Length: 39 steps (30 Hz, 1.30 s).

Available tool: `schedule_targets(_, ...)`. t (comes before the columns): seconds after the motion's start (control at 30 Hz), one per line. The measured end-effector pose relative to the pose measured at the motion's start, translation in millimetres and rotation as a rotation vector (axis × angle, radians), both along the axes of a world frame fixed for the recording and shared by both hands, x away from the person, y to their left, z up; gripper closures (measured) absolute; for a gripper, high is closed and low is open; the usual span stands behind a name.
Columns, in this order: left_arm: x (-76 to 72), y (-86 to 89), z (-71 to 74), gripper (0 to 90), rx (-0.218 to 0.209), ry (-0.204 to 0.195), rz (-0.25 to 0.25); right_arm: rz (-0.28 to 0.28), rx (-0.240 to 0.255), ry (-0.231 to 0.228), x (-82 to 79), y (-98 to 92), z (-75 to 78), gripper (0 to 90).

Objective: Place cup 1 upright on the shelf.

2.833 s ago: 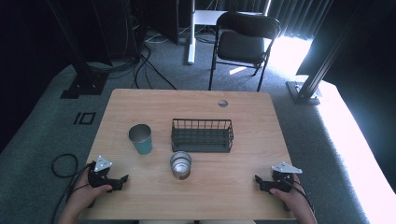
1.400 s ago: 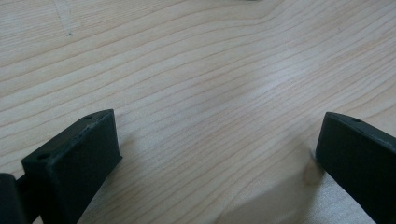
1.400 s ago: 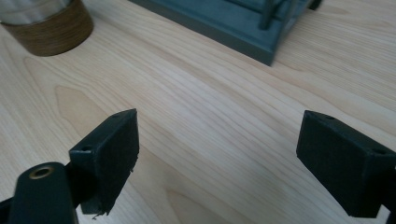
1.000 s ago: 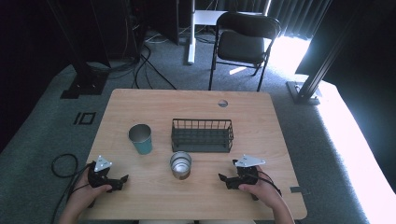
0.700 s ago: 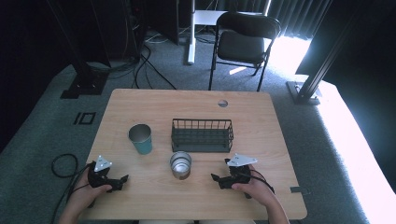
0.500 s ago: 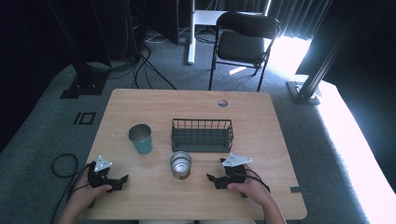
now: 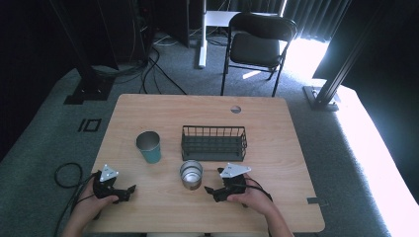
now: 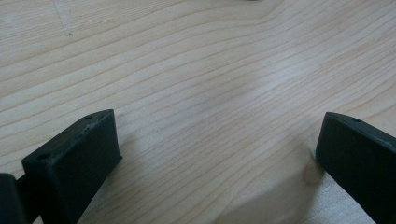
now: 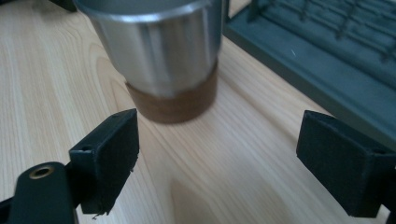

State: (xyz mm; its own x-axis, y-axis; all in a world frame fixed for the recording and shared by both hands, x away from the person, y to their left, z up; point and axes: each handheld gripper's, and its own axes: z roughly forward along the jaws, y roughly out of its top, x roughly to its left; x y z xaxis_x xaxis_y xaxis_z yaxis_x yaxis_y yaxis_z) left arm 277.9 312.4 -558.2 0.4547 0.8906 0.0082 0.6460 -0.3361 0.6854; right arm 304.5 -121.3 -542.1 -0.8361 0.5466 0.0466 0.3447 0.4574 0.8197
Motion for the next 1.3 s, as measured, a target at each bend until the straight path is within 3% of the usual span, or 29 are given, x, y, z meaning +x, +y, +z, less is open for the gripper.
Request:
schedule_targets(0.5, 0.1, 0.1, 0.1, 0.4, 0.0, 0.0, 0.0, 0.069, 0.018, -0.031, 1.3, 25.5, 1.5, 13.2)
schedule_targets(0.93, 0.0, 0.1, 0.0, 0.4, 0.0, 0.0, 0.0, 0.095, 0.035, -0.044, 5.3, 45.1, 4.1, 12.8)
schedule_targets(1.3, 0.1, 0.1, 0.1, 0.4, 0.0, 0.0, 0.0, 0.092, 0.086, -0.065, 8.1, 55.5, 6.3, 11.7)
